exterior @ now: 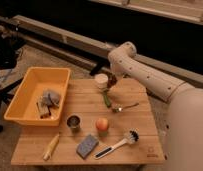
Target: Place grapes in paper cup
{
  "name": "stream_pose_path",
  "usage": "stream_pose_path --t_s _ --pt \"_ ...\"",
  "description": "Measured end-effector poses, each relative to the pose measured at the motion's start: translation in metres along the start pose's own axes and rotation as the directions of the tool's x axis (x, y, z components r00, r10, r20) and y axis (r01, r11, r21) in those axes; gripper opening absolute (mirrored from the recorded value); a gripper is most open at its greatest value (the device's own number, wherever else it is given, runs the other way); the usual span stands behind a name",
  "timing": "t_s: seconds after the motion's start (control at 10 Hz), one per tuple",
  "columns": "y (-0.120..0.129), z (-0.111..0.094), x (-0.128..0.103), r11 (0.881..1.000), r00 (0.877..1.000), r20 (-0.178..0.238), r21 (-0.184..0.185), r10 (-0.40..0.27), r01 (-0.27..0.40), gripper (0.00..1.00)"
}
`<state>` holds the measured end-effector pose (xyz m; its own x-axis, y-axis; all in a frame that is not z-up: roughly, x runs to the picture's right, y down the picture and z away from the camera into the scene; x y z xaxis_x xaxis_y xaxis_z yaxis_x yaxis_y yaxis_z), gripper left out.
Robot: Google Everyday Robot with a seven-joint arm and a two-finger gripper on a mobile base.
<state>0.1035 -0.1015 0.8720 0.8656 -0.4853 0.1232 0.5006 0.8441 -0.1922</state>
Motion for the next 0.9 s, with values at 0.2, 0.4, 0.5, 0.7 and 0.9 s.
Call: stream_pose_path --t_s 0.2,0.4,0.5,0.7,0.9 --pt "-0.022 -0.018 0.010 0.999 1.000 -0.025 0.045 -0.012 0.013 0.00" --pt "-0.039 -0.027 0.013 0.997 0.999 -0.042 0.075 -0.030 0.033 0.00" --pt "-0.043 -0.028 0.013 0.996 0.998 -0.047 0.083 -0.037 0.041 0.00" --pt "-0.056 -0.026 0.006 0.993 0.997 -0.049 0.096 -0.060 0.064 0.00" --pt "-0.066 -0.021 -0.003 0.991 0.996 -0.045 0.102 -0.080 0.084 0.00"
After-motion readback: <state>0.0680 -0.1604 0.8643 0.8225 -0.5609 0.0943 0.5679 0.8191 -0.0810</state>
